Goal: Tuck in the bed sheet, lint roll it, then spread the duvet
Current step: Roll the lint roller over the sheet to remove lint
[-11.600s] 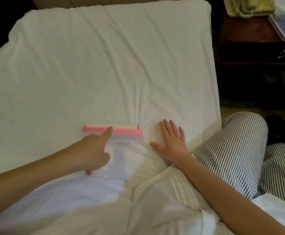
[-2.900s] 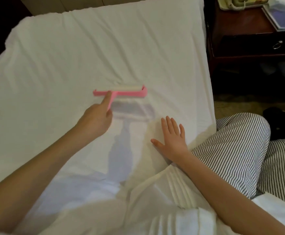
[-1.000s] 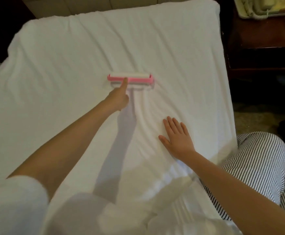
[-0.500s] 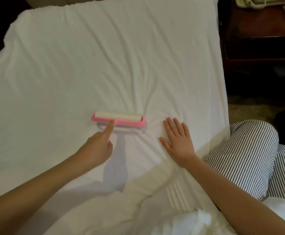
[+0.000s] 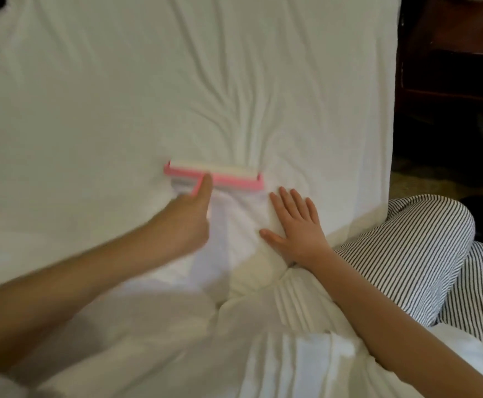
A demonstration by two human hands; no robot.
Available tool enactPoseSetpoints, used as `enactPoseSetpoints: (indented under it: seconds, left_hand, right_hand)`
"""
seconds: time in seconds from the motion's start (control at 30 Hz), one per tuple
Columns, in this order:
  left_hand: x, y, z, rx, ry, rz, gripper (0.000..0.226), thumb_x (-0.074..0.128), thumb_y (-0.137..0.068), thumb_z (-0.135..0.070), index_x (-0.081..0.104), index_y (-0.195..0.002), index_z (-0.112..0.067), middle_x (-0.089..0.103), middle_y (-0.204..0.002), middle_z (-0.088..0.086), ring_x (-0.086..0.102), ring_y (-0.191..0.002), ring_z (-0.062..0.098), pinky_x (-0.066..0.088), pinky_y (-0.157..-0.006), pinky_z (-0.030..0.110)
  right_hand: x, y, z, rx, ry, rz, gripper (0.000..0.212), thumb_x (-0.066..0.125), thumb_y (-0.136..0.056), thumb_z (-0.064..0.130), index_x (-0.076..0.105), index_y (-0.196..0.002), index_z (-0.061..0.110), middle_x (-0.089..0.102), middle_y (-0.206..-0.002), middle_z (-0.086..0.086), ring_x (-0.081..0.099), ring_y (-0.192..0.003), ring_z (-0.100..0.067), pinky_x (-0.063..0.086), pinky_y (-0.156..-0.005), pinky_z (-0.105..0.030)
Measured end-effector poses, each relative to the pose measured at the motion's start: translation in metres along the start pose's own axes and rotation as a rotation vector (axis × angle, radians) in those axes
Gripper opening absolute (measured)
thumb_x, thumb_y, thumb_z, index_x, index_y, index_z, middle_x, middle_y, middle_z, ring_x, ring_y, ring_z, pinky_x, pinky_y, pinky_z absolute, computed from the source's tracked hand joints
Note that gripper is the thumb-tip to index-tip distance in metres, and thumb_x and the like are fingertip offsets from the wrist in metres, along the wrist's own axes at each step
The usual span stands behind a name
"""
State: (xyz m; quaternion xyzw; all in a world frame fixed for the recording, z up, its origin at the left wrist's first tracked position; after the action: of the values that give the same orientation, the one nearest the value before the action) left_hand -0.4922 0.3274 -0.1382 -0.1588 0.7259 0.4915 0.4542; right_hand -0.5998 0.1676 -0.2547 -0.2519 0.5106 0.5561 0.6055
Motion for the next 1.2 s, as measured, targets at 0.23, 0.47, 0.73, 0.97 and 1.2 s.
enactPoseSetpoints:
  seconds: [0.23, 0.47, 0.73, 0.97, 1.2]
  left_hand:
    - [0.014, 0.012, 0.009, 0.026, -0.019, 0.011, 0.077, 0.041, -0.093, -0.013, -0.010, -0.150, -0.022, 0.051, -0.121, 0.021, 0.054, -0.103, 0.033, 0.038, -0.076, 0.030]
    - [-0.008, -0.057, -0.017, 0.069, 0.128, -0.164, 0.075, 0.037, -0.094, -0.009, -0.009, -0.150, -0.027, 0.047, -0.113, 0.020, 0.046, -0.069, 0.021, 0.033, -0.055, 0.029]
    - [0.059, 0.081, 0.027, 0.002, -0.013, 0.093, 0.079, 0.039, -0.094, -0.014, -0.019, -0.147, -0.029, 0.041, -0.095, 0.007, 0.045, -0.079, 0.023, 0.032, -0.068, 0.027]
    - [0.014, -0.021, -0.007, 0.068, 0.118, -0.182, 0.077, 0.042, -0.093, -0.009, -0.008, -0.150, -0.023, 0.050, -0.111, 0.025, 0.051, -0.078, 0.031, 0.029, -0.061, 0.028]
    - [0.001, 0.017, 0.007, 0.113, 0.054, -0.203, 0.070, 0.039, -0.095, -0.013, 0.000, -0.151, -0.028, 0.048, -0.077, 0.007, 0.041, -0.062, 0.016, 0.029, -0.059, 0.029]
  right_hand:
    - [0.003, 0.009, 0.000, -0.047, 0.022, 0.098, 0.118, 0.008, -0.051, 0.086, -0.018, -0.147, 0.023, -0.024, -0.155, 0.003, -0.025, -0.141, -0.016, -0.022, -0.109, -0.033]
    - [-0.005, 0.021, -0.005, 0.031, -0.005, 0.090, 0.101, 0.044, -0.082, 0.069, -0.015, -0.149, 0.019, -0.022, -0.156, 0.000, -0.021, -0.143, -0.019, -0.015, -0.114, -0.038]
    - [-0.005, 0.030, -0.005, -0.020, -0.027, 0.169, 0.110, 0.053, -0.079, 0.067, -0.018, -0.148, 0.020, -0.026, -0.154, -0.002, -0.025, -0.142, -0.020, -0.016, -0.113, -0.041]
    - [-0.007, 0.039, -0.004, -0.052, 0.000, 0.176, 0.103, 0.050, -0.082, 0.065, -0.013, -0.149, 0.019, -0.018, -0.157, 0.000, -0.018, -0.144, -0.018, -0.011, -0.116, -0.039]
    - [-0.009, 0.039, -0.017, 0.045, -0.078, 0.082, 0.080, 0.040, -0.094, 0.052, -0.005, -0.151, 0.018, -0.012, -0.158, 0.003, -0.011, -0.145, -0.015, -0.006, -0.116, -0.035]
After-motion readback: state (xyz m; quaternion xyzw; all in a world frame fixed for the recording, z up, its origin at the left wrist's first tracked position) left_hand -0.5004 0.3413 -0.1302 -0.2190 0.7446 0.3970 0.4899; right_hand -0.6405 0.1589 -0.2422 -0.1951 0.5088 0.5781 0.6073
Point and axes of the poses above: each hand's wrist, its own y-axis away from the middle knuckle, its own x-axis out of the palm, z = x × y, the point moved 4 cm from there along -y, towards the middle knuckle
